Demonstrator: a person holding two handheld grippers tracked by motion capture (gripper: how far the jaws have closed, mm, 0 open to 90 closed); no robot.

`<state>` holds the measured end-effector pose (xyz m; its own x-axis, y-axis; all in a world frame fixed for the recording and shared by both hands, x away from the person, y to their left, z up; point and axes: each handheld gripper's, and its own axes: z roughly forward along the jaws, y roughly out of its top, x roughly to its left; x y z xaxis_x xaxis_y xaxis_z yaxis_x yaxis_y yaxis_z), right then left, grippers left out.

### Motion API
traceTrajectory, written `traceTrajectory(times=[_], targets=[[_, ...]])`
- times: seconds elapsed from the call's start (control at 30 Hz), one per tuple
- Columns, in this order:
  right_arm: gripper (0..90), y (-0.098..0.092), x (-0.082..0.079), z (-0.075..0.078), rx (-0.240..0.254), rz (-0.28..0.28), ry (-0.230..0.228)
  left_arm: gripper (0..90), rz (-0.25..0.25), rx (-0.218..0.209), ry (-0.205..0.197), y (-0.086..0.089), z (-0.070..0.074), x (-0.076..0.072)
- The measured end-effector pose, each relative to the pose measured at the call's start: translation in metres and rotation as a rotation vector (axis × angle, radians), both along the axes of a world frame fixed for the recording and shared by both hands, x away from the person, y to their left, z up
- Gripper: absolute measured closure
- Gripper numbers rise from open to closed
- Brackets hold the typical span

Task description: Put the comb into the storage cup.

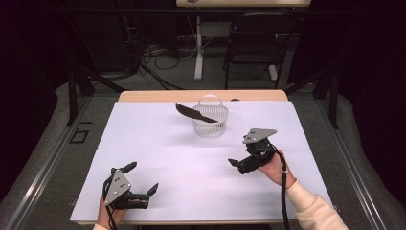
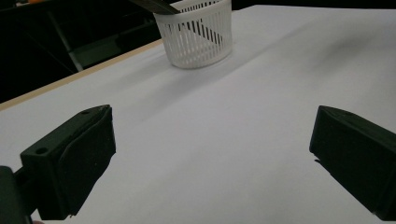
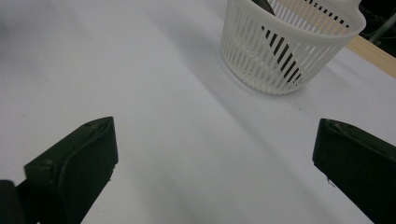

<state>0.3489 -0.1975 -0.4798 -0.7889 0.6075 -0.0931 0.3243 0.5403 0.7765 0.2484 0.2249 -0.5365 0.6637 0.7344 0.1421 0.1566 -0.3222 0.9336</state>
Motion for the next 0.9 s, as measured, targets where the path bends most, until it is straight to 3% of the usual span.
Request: traceTrajectory(times=[0.33, 0.9], targets=[[0.0, -0.009, -0.013, -0.003, 0.004, -0.021, -0.024, 0.2, -0.001, 0.002, 0.002, 0.0, 0.0, 0.0], [0.0, -0.021, -0.037, -0.009, 0.026, -0.02, -0.022, 0.2, -0.002, -0.001, 0.007, -0.001, -0.001, 0.0]])
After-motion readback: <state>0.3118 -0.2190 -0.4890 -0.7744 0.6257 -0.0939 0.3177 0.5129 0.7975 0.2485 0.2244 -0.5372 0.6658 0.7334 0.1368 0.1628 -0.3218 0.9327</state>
